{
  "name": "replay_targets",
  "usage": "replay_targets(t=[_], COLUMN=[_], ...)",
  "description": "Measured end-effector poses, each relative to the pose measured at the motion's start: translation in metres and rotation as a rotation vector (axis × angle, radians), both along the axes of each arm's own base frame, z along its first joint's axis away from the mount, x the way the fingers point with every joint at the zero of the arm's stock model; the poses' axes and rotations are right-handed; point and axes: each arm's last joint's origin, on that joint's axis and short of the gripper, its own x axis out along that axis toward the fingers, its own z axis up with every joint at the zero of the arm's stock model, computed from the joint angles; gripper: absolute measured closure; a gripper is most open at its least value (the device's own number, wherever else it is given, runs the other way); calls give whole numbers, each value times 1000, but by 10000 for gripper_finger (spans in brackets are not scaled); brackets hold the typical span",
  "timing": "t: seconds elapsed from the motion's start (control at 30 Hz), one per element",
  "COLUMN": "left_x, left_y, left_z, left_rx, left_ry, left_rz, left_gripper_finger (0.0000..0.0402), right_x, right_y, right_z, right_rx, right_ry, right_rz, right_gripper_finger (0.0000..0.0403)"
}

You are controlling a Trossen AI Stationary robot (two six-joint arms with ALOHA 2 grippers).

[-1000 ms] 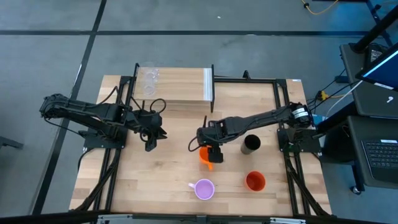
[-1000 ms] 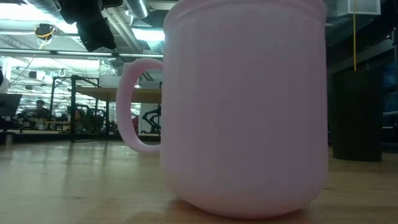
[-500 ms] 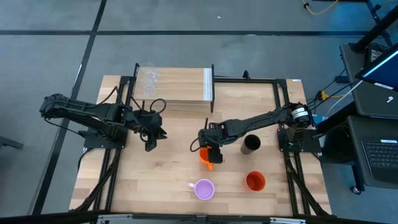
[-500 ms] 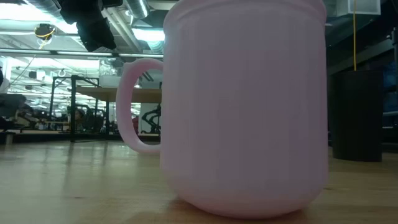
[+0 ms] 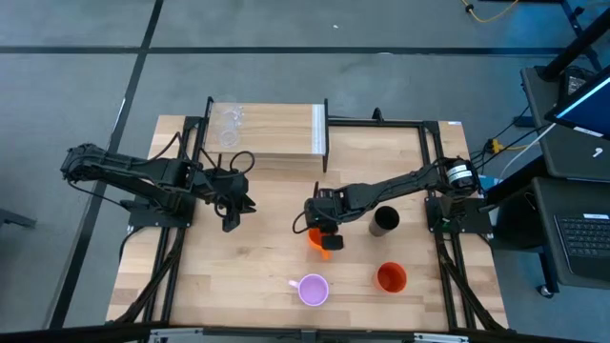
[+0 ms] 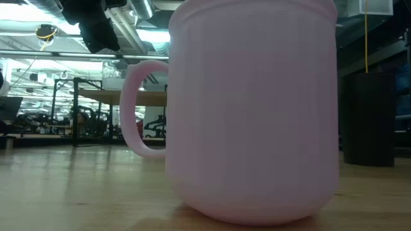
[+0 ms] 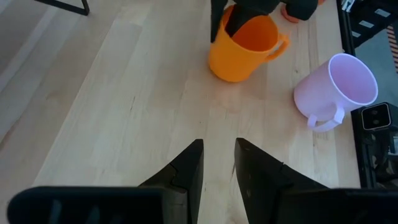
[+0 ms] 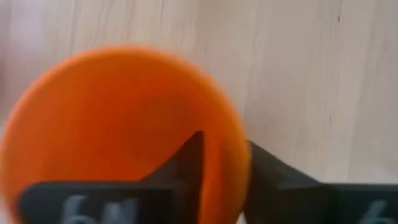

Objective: Stack small to large cups/mugs on shelf
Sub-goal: Put the orange mug on the shelf

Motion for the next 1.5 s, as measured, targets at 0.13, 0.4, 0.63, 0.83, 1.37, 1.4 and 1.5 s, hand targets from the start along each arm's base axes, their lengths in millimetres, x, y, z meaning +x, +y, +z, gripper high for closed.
replay_targets(t=[0.13, 0.4, 0.63, 0.83, 1.37, 1.4, 1.5], left_x=[0, 0, 0, 0, 0, 0, 0], left_y=[0, 0, 0, 0, 0, 0, 0], left_z=[0, 0, 0, 0, 0, 0, 0], left_rx=[0, 0, 0, 0, 0, 0, 0], left_ry=[0, 0, 0, 0, 0, 0, 0], left_rz=[0, 0, 0, 0, 1, 1, 1], left_gripper_finger=[315, 315, 315, 315, 315, 315, 315], right_x=[2, 9, 9, 4, 6, 5, 8], right_y=[1, 4, 5, 4, 4, 4, 5], right_z=[1, 14, 19, 16, 18, 20, 33], right_rx=[-14, -60, -136, -164, -160, -155, -135], right_ry=[-19, -86, -85, -32, -57, -56, -57], right_rz=[77, 356, 631, 710, 673, 660, 612], right_gripper_finger=[386, 391, 391, 390, 253, 248, 238])
